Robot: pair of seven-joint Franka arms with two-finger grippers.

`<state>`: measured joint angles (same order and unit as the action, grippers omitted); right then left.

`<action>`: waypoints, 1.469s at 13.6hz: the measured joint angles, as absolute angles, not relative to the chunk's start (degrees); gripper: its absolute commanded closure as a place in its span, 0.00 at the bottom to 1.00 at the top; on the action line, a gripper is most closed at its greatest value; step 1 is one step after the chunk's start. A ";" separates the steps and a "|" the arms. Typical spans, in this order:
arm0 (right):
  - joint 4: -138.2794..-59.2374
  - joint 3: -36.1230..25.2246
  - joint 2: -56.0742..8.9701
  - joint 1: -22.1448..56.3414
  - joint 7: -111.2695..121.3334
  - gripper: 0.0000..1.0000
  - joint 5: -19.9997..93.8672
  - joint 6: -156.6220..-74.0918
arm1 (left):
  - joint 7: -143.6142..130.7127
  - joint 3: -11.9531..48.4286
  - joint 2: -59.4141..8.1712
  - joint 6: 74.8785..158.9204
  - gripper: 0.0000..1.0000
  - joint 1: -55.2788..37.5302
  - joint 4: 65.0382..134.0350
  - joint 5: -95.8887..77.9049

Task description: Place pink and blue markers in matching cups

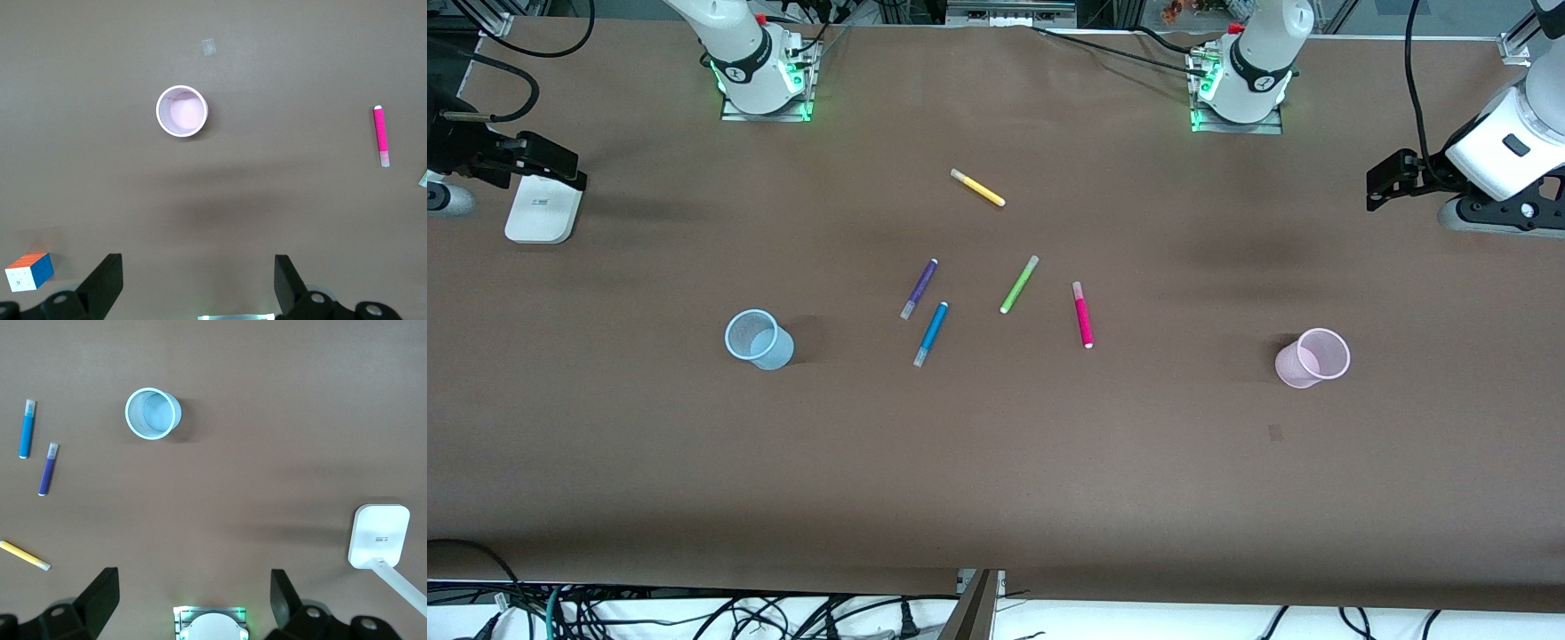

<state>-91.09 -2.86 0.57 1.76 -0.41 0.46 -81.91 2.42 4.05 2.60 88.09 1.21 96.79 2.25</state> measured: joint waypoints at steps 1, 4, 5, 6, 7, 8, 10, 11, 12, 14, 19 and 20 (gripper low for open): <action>-91.08 -2.86 0.57 1.76 -0.41 0.00 0.46 -81.93 | 2.42 4.05 2.60 88.08 0.00 1.21 96.79 2.25; -91.08 -2.86 0.57 1.76 -0.41 0.00 0.46 -81.95 | 2.42 4.06 2.60 88.05 0.00 1.21 96.79 2.25; -91.08 -2.86 0.57 1.76 -0.41 0.00 0.46 -81.96 | 2.42 4.06 2.60 88.04 0.00 1.21 96.79 2.25; -91.08 -2.86 0.57 1.76 -0.41 0.00 0.46 -81.96 | 2.42 4.07 2.60 88.04 0.00 1.21 96.79 2.25; -91.08 -2.86 0.57 1.76 -0.41 0.00 0.46 -81.97 | 2.42 4.07 2.60 88.03 0.00 1.21 96.79 2.25; -91.07 -2.86 0.57 1.76 -0.41 0.00 0.46 -81.97 | 2.42 4.07 2.60 88.03 0.00 1.21 96.79 2.25; -91.07 -2.86 0.57 1.76 -0.41 0.00 0.46 -81.98 | 2.42 4.15 2.60 87.98 0.00 1.16 96.78 2.12; -91.07 -2.86 0.57 1.76 -0.41 0.00 0.46 -81.98 | 2.48 4.42 2.53 87.45 0.00 0.93 96.80 2.10; -91.06 -2.86 0.57 1.76 -0.41 0.00 0.46 -81.99 | 2.48 5.31 2.26 86.24 0.00 0.62 96.83 2.10; -91.05 -2.86 0.57 1.76 -0.41 0.00 0.46 -81.99 | 1.82 7.79 1.23 84.71 0.00 -0.04 96.88 2.10; -91.03 -2.85 0.55 1.77 -0.41 0.00 0.46 -82.00 | -5.06 15.64 -4.54 87.77 0.00 -0.75 97.06 2.08; -91.03 -2.84 0.55 1.78 -0.41 0.00 0.46 -82.00 | -7.46 17.49 -6.33 89.91 0.00 -0.80 97.11 2.08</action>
